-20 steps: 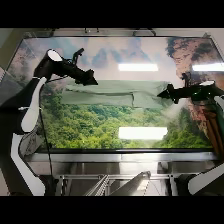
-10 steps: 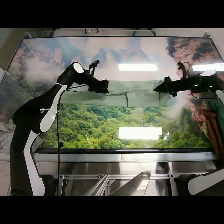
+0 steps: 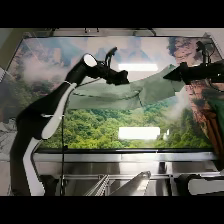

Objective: Fold the shirts.

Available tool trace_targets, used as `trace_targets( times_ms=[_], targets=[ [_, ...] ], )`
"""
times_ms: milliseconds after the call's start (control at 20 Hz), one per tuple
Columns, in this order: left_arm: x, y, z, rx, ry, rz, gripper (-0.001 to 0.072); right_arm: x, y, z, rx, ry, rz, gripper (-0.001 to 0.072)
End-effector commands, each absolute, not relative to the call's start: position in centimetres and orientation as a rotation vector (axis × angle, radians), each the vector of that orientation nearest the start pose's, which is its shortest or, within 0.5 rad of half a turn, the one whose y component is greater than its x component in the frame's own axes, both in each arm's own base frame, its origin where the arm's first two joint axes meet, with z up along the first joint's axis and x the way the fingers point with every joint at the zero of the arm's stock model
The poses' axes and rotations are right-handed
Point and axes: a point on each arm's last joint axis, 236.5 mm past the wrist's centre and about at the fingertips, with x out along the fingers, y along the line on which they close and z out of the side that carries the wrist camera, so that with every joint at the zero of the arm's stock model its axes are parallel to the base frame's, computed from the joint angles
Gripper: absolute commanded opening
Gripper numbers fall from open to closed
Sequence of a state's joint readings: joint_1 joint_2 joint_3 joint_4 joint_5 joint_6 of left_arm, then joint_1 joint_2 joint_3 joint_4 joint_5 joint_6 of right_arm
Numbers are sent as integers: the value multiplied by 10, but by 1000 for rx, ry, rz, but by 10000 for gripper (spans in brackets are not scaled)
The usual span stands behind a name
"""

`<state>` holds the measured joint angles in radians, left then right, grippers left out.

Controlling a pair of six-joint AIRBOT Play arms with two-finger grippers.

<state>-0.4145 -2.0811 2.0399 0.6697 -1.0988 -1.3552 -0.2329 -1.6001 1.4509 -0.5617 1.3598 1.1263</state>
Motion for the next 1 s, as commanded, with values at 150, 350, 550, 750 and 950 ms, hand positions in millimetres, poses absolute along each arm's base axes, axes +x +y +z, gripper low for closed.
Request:
trace_targets(
  times_ms=[150,350,550,750,950],
  targets=[
    [481,-268,187,-439,928,-990,17,444,251,107,592,1013,903,17],
    [451,-196,232,-400,922,-954,17,443,369,83,541,1008,984,16],
    [431,-165,261,-362,876,-926,17,441,465,25,524,1096,1079,16],
    [424,-158,271,-352,860,-919,17,447,513,-5,599,1064,1119,165],
    [423,-159,255,-385,908,-921,17,429,514,63,653,900,1390,574]
  ],
)
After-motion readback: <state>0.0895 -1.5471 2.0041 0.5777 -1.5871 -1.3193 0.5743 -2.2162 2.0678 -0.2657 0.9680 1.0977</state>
